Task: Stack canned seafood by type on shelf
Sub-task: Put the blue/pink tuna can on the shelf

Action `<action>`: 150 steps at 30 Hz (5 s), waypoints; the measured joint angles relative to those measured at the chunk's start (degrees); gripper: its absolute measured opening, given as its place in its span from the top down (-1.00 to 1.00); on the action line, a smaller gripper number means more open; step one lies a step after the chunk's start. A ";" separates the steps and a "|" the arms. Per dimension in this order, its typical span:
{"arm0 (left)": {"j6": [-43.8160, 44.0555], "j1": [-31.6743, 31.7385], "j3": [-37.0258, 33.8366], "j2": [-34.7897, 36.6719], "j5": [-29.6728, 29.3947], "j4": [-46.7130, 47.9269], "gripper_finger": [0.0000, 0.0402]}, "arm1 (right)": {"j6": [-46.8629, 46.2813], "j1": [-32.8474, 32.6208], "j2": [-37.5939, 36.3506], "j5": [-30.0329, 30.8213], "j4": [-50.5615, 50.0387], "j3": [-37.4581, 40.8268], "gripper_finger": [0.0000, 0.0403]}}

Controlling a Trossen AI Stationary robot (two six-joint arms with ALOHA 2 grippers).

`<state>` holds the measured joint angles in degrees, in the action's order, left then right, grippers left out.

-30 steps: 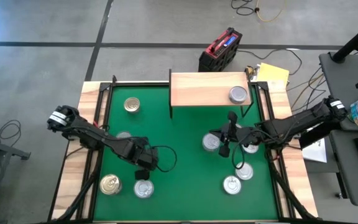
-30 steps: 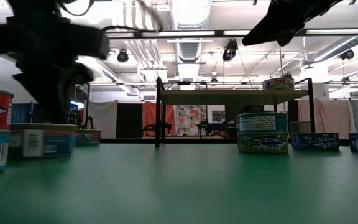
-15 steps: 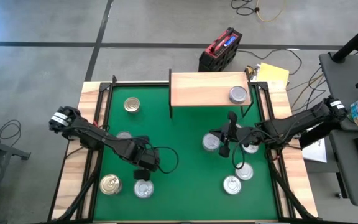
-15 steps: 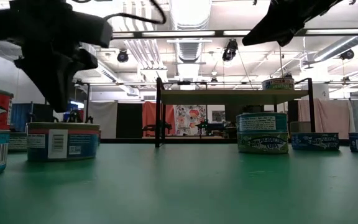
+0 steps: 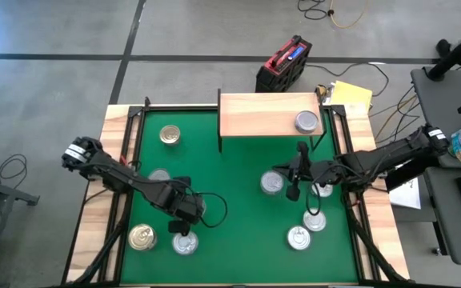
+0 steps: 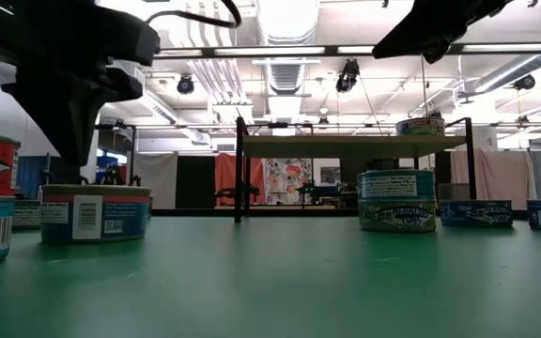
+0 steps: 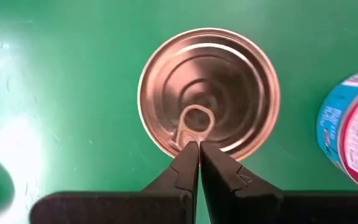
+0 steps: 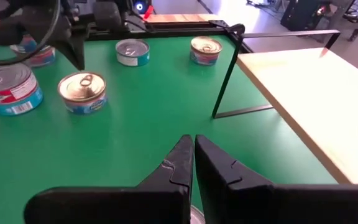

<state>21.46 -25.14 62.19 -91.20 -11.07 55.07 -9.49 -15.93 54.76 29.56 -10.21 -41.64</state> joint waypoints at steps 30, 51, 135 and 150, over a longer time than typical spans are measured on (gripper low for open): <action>7.17 12.61 -8.84 11.27 20.97 -18.64 1.00 | 5.95 -5.19 2.01 -4.07 16.51 5.92 0.95; 7.92 15.59 -8.76 10.73 15.01 -11.07 0.79 | 6.15 -5.19 2.03 -4.07 15.99 7.27 0.95; -16.37 11.34 -12.44 11.24 7.52 -26.07 1.00 | -0.07 -5.12 4.80 -4.03 17.40 8.87 0.95; -13.43 9.74 -14.37 11.28 7.36 -23.64 1.00 | -0.59 -0.74 23.59 -5.95 20.67 -4.30 0.95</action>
<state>8.03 -15.40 47.83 -79.92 -3.71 31.43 -10.08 -16.67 78.36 23.62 10.46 -45.94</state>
